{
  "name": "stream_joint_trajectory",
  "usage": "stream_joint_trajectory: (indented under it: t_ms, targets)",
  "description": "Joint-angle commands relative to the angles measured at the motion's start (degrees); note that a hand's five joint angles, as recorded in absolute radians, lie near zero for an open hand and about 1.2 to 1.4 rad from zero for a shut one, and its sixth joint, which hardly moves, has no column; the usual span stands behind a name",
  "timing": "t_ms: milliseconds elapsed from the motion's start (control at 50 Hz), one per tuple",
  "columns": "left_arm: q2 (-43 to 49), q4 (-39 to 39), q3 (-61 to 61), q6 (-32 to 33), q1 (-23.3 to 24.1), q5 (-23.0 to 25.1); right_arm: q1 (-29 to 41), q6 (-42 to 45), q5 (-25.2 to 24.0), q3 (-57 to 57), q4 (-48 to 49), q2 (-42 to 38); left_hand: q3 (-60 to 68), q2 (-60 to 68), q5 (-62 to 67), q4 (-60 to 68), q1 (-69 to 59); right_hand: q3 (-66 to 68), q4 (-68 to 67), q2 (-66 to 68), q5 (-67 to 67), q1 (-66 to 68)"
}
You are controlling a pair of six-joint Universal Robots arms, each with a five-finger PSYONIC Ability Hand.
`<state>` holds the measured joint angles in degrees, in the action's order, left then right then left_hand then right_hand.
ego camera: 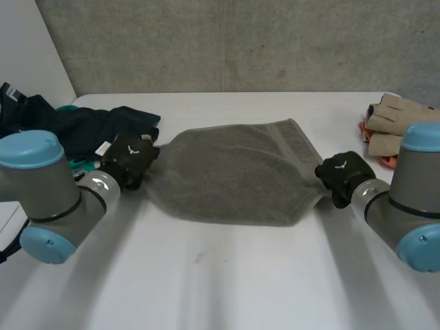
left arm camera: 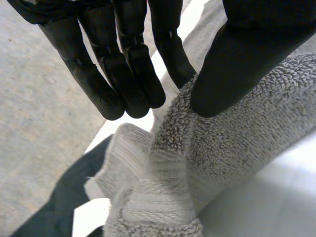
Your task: Fold the laundry.
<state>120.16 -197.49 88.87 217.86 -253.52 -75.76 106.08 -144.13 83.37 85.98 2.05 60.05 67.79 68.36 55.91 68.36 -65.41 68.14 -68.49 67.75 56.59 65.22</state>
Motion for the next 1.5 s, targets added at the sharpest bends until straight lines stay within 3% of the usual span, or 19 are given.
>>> stream_joint_trajectory:
  t_ms: [20, 220, 300, 440, 560, 700, 740, 780, 820, 900, 980, 1120, 1240, 1500]
  targets:
    - [-9.57, 2.10, 1.39, -3.48, 1.88, -1.76, -1.58, -2.83, -0.14, 0.15, -3.71, 7.00, 12.21, 11.64, 14.09, 11.64, -14.59, 11.86, -11.51, 12.25, 13.41, 14.78]
    - [-29.17, 11.06, 1.75, -12.27, 4.70, -2.38, -6.06, -5.02, -4.70, -4.41, -16.45, 19.48, 12.21, 11.64, 14.09, 11.64, -14.59, 11.86, -11.51, 12.25, 13.41, 14.78]
    - [-32.09, 11.43, 0.43, -14.30, 4.70, -1.85, -6.42, -7.91, -5.76, -6.17, -18.13, 20.55, 12.21, 11.64, 14.09, 11.64, -14.59, 11.86, -11.51, 12.25, 13.41, 14.78]
    - [-19.45, 11.95, -5.10, -14.22, 3.82, -1.85, -5.89, -10.47, -5.41, -10.56, -17.08, 14.06, 12.21, 11.64, 14.09, 11.64, -14.59, 11.86, -11.51, 12.25, 13.41, 14.78]
    - [-3.72, 13.97, -13.18, -11.59, 4.08, -2.55, -4.05, -11.53, -3.22, -17.77, -18.30, 3.34, 12.21, 11.64, 14.09, 11.64, -14.59, 11.86, -11.51, 12.25, 13.41, 14.78]
    - [12.18, 14.41, -26.18, -4.21, 3.64, -8.16, -0.62, -11.53, 4.67, -23.92, -17.87, -6.86, 10.89, 10.33, 12.77, 10.32, -13.28, 11.86, -11.51, 12.25, 13.41, 14.78]
    - [14.57, 14.85, -28.30, -2.88, 3.82, -9.22, 0.17, -11.27, 6.27, -24.72, -17.78, -8.36, 3.19, 2.63, 5.07, 2.62, -5.58, 11.86, -11.51, 12.25, 13.41, 14.78]
    - [16.25, 15.99, -30.16, -1.04, 4.26, -10.19, 1.14, -10.83, 7.68, -25.42, -17.69, -9.86, -27.35, -27.91, -25.47, -27.92, 24.96, 11.86, -11.51, 12.25, 13.41, 14.78]
    - [16.16, 16.61, -30.25, 0.19, 4.61, -10.46, 1.67, -10.39, 7.95, -25.43, -17.69, -10.47, -46.73, -47.30, -44.85, -47.30, 44.35, 11.86, -11.51, 12.25, 13.41, 14.78]
    - [12.57, 16.70, -27.62, 1.08, 4.96, -10.55, 2.11, -9.68, 7.95, -24.20, -17.60, -10.48, -57.40, -57.97, -55.52, -57.97, 55.01, 11.86, -11.51, 12.25, 13.41, 14.78]
    - [4.84, 15.47, -20.51, -0.33, 5.05, -10.02, 1.50, -9.33, 7.77, -22.70, -16.99, -9.60, -57.42, -57.98, -55.54, -57.99, 55.03, 11.86, -11.51, 12.25, 13.41, 14.78]
    - [-9.41, 14.33, -4.34, -4.02, 6.01, -2.82, 0.18, -8.54, 6.28, -19.36, -16.55, -7.58, -44.99, -45.56, -43.11, -45.57, 42.61, 11.86, -11.51, 12.25, 13.41, 14.78]
    - [-6.71, 14.50, 1.83, -5.25, 6.72, 1.67, -0.18, -7.23, 4.61, -15.77, -15.67, -5.91, -36.23, -36.80, -34.35, -36.80, 33.84, 11.86, -11.51, 12.25, 13.41, 14.78]
    - [3.68, 15.47, -3.62, -6.13, 6.19, -0.09, -0.88, -5.90, 3.73, -11.98, -14.18, -5.03, -42.61, -43.18, -40.73, -43.18, 40.22, 11.86, -11.51, 12.25, 13.41, 14.78]
